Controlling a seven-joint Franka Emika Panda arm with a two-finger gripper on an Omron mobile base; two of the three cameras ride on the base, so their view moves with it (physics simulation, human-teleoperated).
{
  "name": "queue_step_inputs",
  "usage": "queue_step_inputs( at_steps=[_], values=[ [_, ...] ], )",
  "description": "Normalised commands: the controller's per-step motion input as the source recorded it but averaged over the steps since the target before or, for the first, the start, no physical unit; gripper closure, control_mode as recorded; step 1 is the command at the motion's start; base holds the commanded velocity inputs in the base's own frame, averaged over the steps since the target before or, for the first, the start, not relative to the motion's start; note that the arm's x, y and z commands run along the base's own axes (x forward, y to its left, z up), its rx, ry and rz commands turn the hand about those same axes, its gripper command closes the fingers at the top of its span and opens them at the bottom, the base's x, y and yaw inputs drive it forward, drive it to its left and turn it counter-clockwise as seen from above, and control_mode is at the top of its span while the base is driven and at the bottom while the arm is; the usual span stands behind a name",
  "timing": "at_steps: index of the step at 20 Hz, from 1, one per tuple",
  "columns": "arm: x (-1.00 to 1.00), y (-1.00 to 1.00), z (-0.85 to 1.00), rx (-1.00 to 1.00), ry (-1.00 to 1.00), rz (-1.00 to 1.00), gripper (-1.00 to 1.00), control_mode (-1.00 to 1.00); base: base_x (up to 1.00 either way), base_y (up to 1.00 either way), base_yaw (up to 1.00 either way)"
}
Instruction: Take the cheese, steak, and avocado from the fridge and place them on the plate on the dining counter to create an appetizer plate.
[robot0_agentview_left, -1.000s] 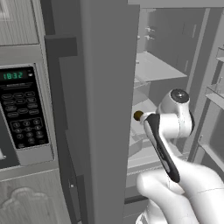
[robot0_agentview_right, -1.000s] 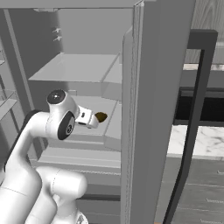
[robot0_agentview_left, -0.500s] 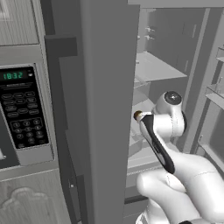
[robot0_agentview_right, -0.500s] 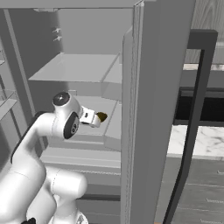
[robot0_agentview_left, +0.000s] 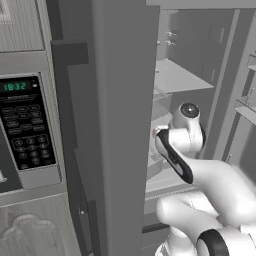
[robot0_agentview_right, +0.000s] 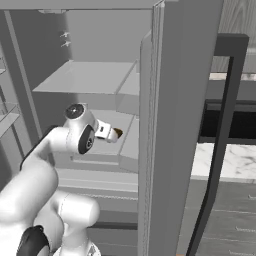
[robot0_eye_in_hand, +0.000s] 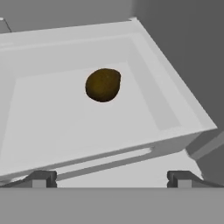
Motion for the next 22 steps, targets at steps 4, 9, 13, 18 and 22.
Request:
queue_step_inputs(
  at_steps=[4, 9, 13, 18, 22],
  values=[
    [0.35, -0.01, -0.13, 0.0, 0.0, -0.02, -1.0, -1.0, 0.0, 0.0, 0.0],
    [0.38, -0.03, -0.16, 0.0, 0.0, -0.02, -1.0, -1.0, 0.0, 0.0, 0.0],
    [0.38, -0.04, -0.17, 0.0, 0.01, -0.02, -1.0, -1.0, 0.0, 0.0, 0.0],
    [0.37, -0.02, -0.18, 0.0, 0.01, -0.02, -1.0, -1.0, 0.0, 0.0, 0.0],
    [0.35, -0.01, -0.19, 0.0, 0.01, -0.02, -1.0, -1.0, 0.0, 0.0, 0.0]
  ],
)
